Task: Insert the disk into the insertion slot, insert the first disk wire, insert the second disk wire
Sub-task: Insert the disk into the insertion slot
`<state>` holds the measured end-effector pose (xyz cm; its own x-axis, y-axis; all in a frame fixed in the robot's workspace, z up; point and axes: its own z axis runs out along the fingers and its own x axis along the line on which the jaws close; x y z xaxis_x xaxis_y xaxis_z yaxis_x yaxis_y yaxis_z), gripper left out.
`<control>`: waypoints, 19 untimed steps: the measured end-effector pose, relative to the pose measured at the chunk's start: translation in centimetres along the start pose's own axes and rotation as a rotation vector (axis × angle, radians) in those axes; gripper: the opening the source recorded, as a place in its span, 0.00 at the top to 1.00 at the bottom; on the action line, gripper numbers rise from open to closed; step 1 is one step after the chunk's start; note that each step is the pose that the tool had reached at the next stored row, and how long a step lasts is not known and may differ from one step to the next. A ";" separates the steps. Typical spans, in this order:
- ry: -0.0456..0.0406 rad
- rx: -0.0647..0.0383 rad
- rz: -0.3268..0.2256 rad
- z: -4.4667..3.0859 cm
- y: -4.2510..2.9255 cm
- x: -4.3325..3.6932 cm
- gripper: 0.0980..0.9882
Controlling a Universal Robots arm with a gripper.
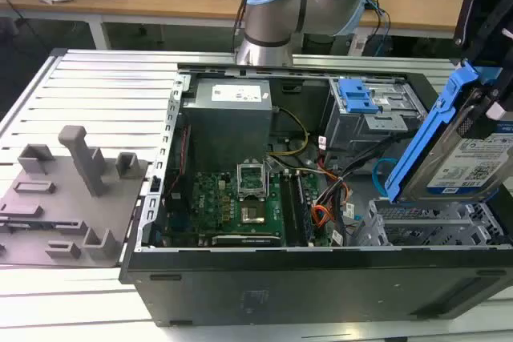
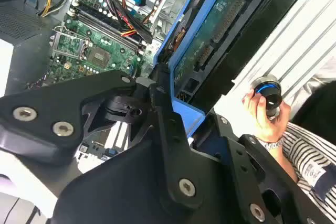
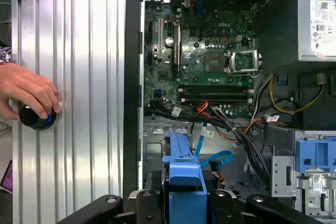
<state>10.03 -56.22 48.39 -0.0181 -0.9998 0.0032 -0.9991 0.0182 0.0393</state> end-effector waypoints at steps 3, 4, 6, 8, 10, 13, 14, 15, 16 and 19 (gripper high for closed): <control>0.0001 0.000 0.000 0.98 -0.04 0.00 0.70; 0.0001 0.000 0.000 1.16 -0.06 -0.01 0.70; 0.0001 0.000 0.000 1.30 -0.24 0.00 0.70; 0.0000 0.000 0.000 1.33 -0.51 -0.02 0.70; 0.0000 0.000 0.000 1.33 -0.67 -0.04 0.70; 0.0000 0.000 0.000 1.32 -0.93 -0.08 0.70; 0.0000 0.000 0.000 1.33 -1.00 -0.10 0.70; 0.0000 0.000 0.000 1.33 -1.06 -0.13 0.70; 0.0001 0.000 0.000 1.37 -1.17 -0.19 0.70; 0.0000 0.000 0.000 2.39 -1.32 -0.35 0.70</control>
<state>11.27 -55.90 45.95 -0.0181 -0.9998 0.0033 -0.9991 0.0182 0.0395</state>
